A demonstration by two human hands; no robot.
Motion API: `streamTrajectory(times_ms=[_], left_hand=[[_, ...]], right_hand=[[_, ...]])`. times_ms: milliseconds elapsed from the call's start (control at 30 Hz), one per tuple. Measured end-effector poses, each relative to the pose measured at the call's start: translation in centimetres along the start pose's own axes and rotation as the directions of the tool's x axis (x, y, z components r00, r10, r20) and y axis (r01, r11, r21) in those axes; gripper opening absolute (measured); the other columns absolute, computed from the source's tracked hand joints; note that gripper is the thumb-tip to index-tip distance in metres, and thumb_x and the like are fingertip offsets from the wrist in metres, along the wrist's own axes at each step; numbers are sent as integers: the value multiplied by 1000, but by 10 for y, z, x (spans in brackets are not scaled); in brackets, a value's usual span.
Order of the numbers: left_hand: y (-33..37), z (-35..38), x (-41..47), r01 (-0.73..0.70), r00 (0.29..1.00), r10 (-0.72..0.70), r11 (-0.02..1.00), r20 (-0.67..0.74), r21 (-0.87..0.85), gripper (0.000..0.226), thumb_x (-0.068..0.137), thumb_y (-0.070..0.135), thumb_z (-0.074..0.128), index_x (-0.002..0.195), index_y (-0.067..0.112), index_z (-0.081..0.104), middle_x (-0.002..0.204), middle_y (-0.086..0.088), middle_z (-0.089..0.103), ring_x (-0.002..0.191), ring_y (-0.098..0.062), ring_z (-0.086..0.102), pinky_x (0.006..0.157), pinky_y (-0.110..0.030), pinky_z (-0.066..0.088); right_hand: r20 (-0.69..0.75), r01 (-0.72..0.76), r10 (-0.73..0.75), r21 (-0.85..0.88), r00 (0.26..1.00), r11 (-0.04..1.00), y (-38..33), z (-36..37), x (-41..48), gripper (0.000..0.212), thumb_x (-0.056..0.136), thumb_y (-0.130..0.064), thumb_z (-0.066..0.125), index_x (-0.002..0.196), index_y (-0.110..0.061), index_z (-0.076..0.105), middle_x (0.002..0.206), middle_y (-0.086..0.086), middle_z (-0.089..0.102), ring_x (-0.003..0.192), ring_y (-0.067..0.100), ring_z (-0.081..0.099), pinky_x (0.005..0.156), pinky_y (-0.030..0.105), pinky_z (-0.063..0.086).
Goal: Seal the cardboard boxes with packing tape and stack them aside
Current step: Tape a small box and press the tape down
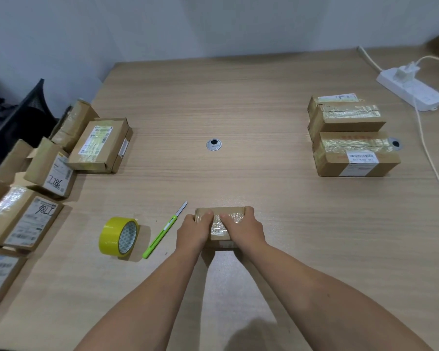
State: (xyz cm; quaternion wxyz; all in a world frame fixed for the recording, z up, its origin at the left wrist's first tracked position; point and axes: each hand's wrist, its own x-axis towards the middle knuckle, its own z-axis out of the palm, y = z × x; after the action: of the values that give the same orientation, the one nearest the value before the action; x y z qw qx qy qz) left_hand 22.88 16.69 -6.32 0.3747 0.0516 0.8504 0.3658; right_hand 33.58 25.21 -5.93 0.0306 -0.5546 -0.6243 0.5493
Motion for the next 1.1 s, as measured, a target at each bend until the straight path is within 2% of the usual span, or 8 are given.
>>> streamTrajectory(times_ms=[133,300,400,500,567,800,1000,1100], left_hand=[[-2,-1,3,-40,999,40,999,-7,-10,36,90,54,55,94,18,58,99,-8,63,94,-28,61,91,-52,54],[-12,-4,10,-59,998,58,997,-9,-52,41,86,55,42,87,17,59,96,-8,64,99,-34,62,94,-56,53],[-15,-5,11,-56,998,56,996,-1,-71,45,84,57,38,91,21,64,101,-6,66,101,-31,62,95,-56,52],[-13,-7,-1,-76,995,77,997,58,-26,49,86,64,42,108,26,64,113,-2,66,108,-26,61,100,-48,50],[-13,-5,-9,-127,988,120,990,97,63,42,93,57,54,123,28,58,115,1,65,108,-22,60,96,-39,48],[-19,-8,-5,-104,983,110,993,148,-46,27,101,36,54,124,26,63,116,2,70,108,-21,64,102,-47,49],[-26,-9,4,-76,980,100,986,170,-146,20,103,30,52,115,27,68,112,1,73,108,-22,66,104,-51,49],[-23,-10,0,-70,981,101,981,165,-180,19,104,27,50,115,31,65,118,2,70,113,-21,63,106,-47,47]], right_hand=[[-15,11,-11,-31,1000,999,1,1,1,33,99,-49,52,119,-23,47,107,2,63,97,25,63,89,43,53],[16,49,-50,31,999,998,6,-9,-2,23,106,-37,39,108,-24,58,102,-3,65,98,22,62,94,44,51],[55,49,-52,68,997,996,9,-14,-7,35,108,-38,37,135,-24,55,127,-4,61,118,21,56,102,36,44],[122,65,-83,151,989,986,14,-16,-13,50,99,-43,58,145,-28,44,128,-4,62,102,9,60,71,5,43],[136,87,-112,181,984,980,17,-15,-15,49,91,-37,72,131,-32,45,114,-6,65,89,0,59,54,1,40],[219,81,-143,270,965,960,22,-15,-11,54,102,-21,59,151,-20,36,124,-1,56,85,-9,49,52,-3,38],[279,41,-135,317,951,947,29,-19,-5,45,108,-19,46,152,-21,39,134,3,60,102,1,60,62,0,44],[235,21,-117,375,965,927,32,-21,-8,54,107,-33,47,158,-24,30,146,-4,49,127,13,53,90,8,44]])
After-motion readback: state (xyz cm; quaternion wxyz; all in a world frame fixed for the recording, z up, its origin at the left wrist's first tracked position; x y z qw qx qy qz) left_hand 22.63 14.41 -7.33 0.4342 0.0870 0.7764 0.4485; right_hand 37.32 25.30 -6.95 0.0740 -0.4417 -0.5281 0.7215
